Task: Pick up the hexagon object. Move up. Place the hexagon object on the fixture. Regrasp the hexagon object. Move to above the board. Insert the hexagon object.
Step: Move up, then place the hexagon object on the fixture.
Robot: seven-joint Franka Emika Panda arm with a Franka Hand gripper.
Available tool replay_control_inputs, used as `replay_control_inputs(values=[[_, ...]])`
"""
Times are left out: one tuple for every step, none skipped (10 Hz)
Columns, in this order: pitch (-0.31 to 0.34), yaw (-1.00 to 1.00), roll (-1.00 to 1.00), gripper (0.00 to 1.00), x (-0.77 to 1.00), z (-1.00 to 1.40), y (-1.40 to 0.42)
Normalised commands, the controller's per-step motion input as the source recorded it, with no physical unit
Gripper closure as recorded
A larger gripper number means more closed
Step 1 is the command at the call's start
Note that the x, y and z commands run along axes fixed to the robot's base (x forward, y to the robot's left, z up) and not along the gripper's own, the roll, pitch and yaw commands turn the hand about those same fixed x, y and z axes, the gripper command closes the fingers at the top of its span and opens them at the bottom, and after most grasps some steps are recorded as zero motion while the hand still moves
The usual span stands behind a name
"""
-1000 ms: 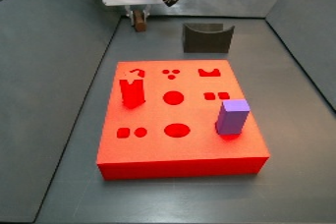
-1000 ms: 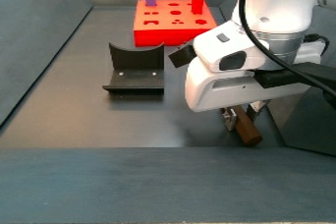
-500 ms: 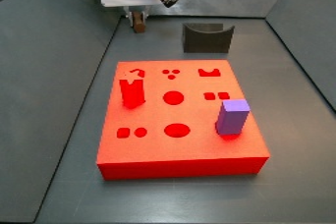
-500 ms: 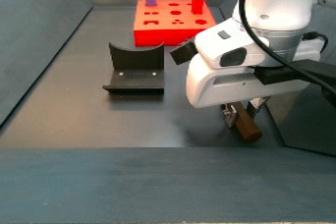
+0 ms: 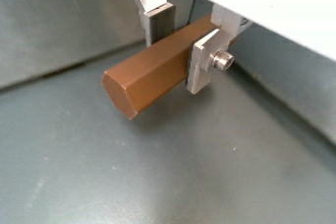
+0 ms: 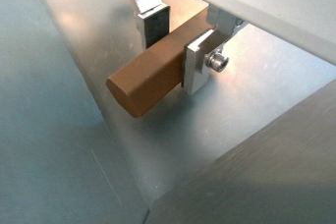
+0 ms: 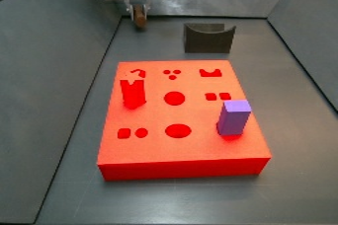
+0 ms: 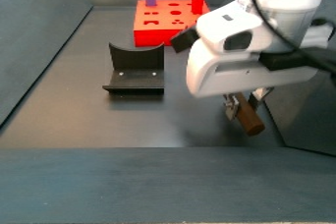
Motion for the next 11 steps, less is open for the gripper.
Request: replay_control_inputs(values=[[0.053, 0.00, 0.03, 1.00, -0.04, 0.48, 0.00], [0.069, -0.01, 0.05, 1.00, -0.03, 0.30, 0.00], [0.000, 0.00, 0.00, 1.00, 0.00, 1.00, 0.00], [0.001, 0.00, 0.02, 1.00, 0.00, 1.00, 0.00], [0.022, 0.00, 0.02, 1.00, -0.01, 1.00, 0.00], [0.035, -0.01, 0.04, 1.00, -0.01, 1.00, 0.00], [0.049, -0.01, 0.05, 1.00, -0.02, 1.00, 0.00], [0.062, -0.01, 0.07, 1.00, -0.02, 1.00, 0.01], [0.067, 0.00, 0.08, 1.00, -0.03, 1.00, 0.00], [0.078, 0.00, 0.09, 1.00, -0.03, 1.00, 0.00], [0.081, 0.01, 0.10, 1.00, -0.03, 1.00, 0.00]])
